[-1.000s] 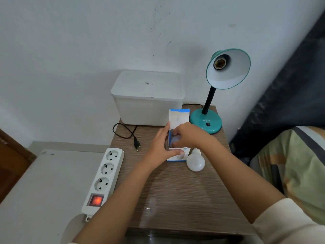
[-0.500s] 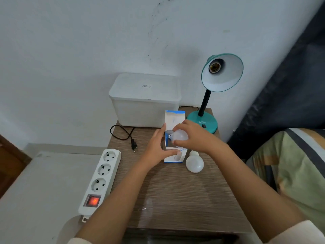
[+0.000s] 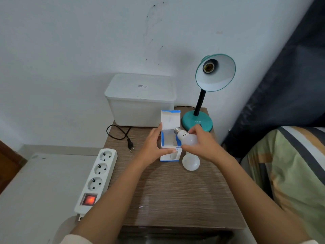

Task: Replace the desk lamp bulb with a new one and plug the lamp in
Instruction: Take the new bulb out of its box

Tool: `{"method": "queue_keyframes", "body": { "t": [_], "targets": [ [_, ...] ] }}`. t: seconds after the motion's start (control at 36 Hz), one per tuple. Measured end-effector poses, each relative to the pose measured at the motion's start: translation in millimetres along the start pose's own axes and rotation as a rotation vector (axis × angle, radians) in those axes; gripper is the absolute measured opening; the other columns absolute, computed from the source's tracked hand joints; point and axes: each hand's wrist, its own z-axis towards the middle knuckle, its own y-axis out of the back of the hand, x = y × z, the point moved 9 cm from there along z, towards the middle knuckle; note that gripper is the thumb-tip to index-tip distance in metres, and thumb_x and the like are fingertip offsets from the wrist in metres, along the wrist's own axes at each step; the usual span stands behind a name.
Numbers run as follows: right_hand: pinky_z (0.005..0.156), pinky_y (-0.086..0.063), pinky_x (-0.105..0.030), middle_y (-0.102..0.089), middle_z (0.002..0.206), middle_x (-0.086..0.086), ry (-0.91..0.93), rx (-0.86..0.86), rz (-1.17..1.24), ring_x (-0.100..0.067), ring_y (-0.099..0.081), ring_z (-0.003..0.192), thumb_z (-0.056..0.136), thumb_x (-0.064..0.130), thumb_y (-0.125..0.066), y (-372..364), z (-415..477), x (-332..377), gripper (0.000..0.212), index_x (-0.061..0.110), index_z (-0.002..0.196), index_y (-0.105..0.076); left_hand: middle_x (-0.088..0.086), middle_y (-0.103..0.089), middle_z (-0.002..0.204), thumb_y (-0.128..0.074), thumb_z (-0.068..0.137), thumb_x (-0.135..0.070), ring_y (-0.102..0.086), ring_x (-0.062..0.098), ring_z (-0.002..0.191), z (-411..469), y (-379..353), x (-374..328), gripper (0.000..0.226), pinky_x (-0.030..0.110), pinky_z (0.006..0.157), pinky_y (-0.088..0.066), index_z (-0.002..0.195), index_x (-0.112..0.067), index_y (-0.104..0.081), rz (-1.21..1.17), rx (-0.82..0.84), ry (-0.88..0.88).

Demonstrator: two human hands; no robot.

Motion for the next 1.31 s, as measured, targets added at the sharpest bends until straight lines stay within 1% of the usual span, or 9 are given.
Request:
{"method": "queue_keyframes", "body": {
  "t": [0.11, 0.22, 0.39, 0.67, 0.86, 0.97, 1.14, 1.25, 1.31],
  "targets": [
    [0.059, -0.038, -0.015, -0.048, 0.108, 0.002, -0.046, 0.019, 0.047, -0.012, -0.051, 0.089, 0.077, 0.027, -0.070, -5, -1, -10, 0.058, 0.019, 0.128, -0.042, -0.011, -0.034, 0.138, -0.084, 0.064, -0.035, -0.037, 0.004, 0.125, 0, 0, -2, 0.110, 0.025, 0.099, -0.040, 0.149, -0.027, -0.014, 0.017, 0.000, -0.005],
    [0.060, -0.041, -0.020, -0.053, 0.107, 0.000, -0.052, 0.035, 0.117, -0.010, -0.052, 0.085, 0.076, 0.025, -0.071, -19, 0, -15, 0.050, 0.019, 0.118, -0.044, -0.010, -0.032, 0.140, -0.082, 0.067, -0.033, -0.032, -0.003, 0.119, 0, 1, -5, 0.108, 0.017, 0.091, -0.036, 0.149, -0.024, -0.012, 0.030, -0.003, -0.019],
    [0.057, -0.039, -0.021, -0.058, 0.094, -0.002, -0.051, -0.163, 0.263, -0.006, -0.051, 0.073, 0.087, 0.027, -0.061, -20, 2, -17, 0.022, 0.017, 0.101, -0.048, -0.008, -0.032, 0.142, -0.082, 0.067, -0.034, -0.033, -0.001, 0.122, -1, 4, -3, 0.108, 0.023, 0.100, -0.038, 0.149, -0.023, -0.013, 0.023, -0.015, -0.002],
    [0.059, -0.042, -0.016, -0.056, 0.099, -0.001, -0.065, -0.436, 0.433, -0.010, -0.053, 0.079, 0.084, 0.022, -0.066, 13, 11, -19, 0.030, 0.009, 0.108, -0.052, -0.010, -0.031, 0.142, -0.082, 0.068, -0.033, -0.031, -0.004, 0.118, -1, 2, -3, 0.107, 0.020, 0.096, -0.035, 0.149, -0.027, -0.013, 0.012, -0.005, -0.015],
    [0.059, -0.041, -0.025, -0.053, 0.076, 0.000, -0.150, -0.467, 0.540, -0.013, -0.048, 0.069, 0.084, 0.016, -0.062, 14, 36, -25, 0.012, 0.009, 0.087, -0.052, -0.009, -0.027, 0.147, -0.081, 0.068, -0.035, -0.028, -0.004, 0.120, 1, 3, 1, 0.107, 0.022, 0.098, -0.034, 0.149, -0.029, -0.010, 0.030, 0.002, -0.004],
    [0.059, -0.041, -0.025, -0.059, 0.081, -0.006, -0.195, -0.520, 0.569, -0.013, -0.049, 0.066, 0.084, 0.025, -0.064, 17, 48, -27, 0.026, -0.001, 0.089, -0.062, -0.009, -0.027, 0.149, -0.080, 0.069, -0.037, -0.030, 0.000, 0.127, 0, 3, 3, 0.105, 0.026, 0.103, -0.035, 0.149, -0.029, -0.011, 0.028, 0.012, 0.001],
    [0.058, -0.041, -0.021, -0.060, 0.082, -0.004, -0.241, -0.470, 0.642, -0.009, -0.052, 0.065, 0.083, 0.028, -0.067, 13, 61, -28, 0.024, 0.005, 0.090, -0.064, -0.018, -0.034, 0.136, -0.078, 0.073, -0.033, -0.035, -0.006, 0.119, -3, 0, -2, 0.093, 0.014, 0.094, -0.034, 0.146, -0.032, -0.020, 0.037, 0.018, -0.033],
    [0.054, -0.042, -0.015, -0.062, 0.082, -0.003, -0.206, -0.382, 0.666, -0.009, -0.054, 0.065, 0.084, 0.030, -0.067, 16, 57, -22, 0.027, 0.007, 0.097, -0.066, -0.010, -0.033, 0.146, -0.079, 0.071, -0.038, -0.034, 0.003, 0.131, -2, -2, 3, 0.096, 0.027, 0.105, -0.035, 0.147, -0.028, -0.021, 0.032, 0.008, -0.012],
    [0.050, -0.042, -0.010, -0.061, 0.075, 0.002, -0.171, -0.300, 0.628, -0.007, -0.053, 0.064, 0.084, 0.029, -0.068, 15, 54, -19, 0.014, 0.015, 0.086, -0.066, -0.009, -0.034, 0.146, -0.080, 0.070, -0.035, -0.036, 0.004, 0.130, -2, -1, 3, 0.095, 0.028, 0.105, -0.036, 0.146, -0.027, -0.022, 0.009, 0.000, -0.006]
  ]
}}
